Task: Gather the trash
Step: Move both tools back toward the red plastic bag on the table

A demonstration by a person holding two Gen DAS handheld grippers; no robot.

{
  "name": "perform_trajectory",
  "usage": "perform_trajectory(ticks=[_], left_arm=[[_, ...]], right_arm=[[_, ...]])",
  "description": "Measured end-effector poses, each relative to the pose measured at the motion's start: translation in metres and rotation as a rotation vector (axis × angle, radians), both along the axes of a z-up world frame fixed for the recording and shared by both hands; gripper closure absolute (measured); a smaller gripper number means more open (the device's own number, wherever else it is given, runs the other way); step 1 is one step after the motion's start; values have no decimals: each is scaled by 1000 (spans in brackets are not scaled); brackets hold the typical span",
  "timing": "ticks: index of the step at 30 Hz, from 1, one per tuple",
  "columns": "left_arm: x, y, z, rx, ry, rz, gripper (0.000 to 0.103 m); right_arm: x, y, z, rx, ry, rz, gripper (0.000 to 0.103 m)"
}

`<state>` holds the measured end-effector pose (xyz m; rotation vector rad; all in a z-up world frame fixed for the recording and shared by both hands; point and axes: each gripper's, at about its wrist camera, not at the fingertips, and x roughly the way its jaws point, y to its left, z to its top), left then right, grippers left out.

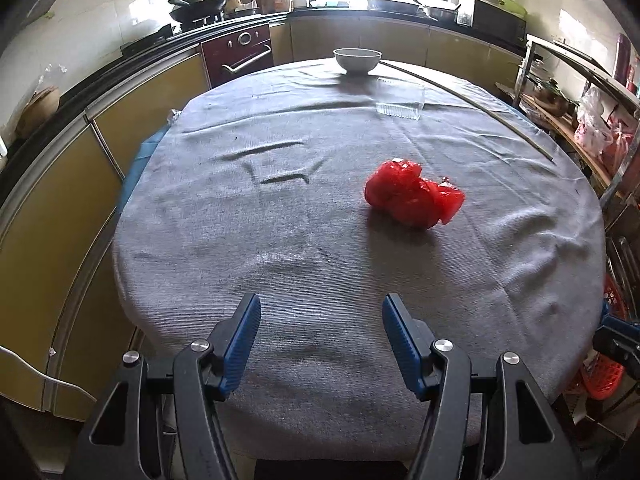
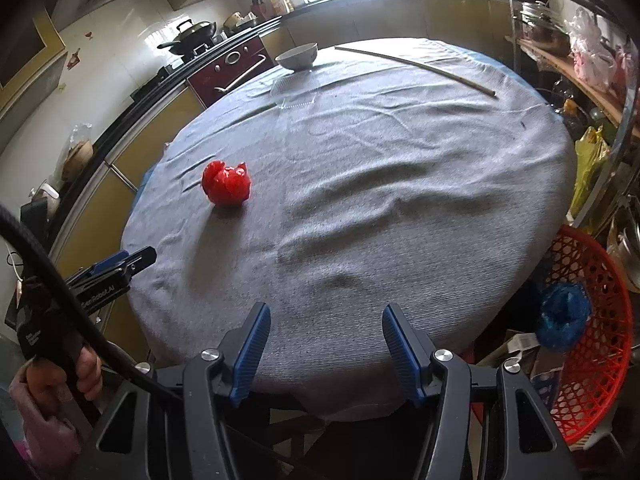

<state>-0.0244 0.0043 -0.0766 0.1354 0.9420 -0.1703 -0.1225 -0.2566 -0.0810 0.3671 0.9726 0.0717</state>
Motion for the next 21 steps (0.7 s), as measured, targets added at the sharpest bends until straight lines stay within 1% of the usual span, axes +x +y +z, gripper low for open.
perform_trajectory(ticks=[3,5,8,11,13,15,18,19,21], left_arm=[[4,0,-4,-4,13,-5,39],[8,0,-7,-8,24,-2,39],[12,2,-10,-15,39,12,39],[16,2,-10,-19,33,20,39],[19,3,-10,-24,24,25,39],[23,3,-10,-29,14,33,38],[28,2,-11,-22,-4,50,31],[30,1,-11,-15,-8,55,31],[32,0,-11,-9,-15,56,31]], right_arm=[[3,3,-4,8,-7,9,41],[6,6,-4,-8,-27,17,41],[23,8,-3,-63,-103,11,40],[52,4,-4,-140,-190,-10,35],[71,-2,-8,-159,-218,-27,34],[90,-11,-13,-156,-227,-51,34],[109,-23,-22,-127,-229,-91,34],[115,-28,-27,-98,-225,-107,34],[119,-30,-31,-71,-206,-133,34]])
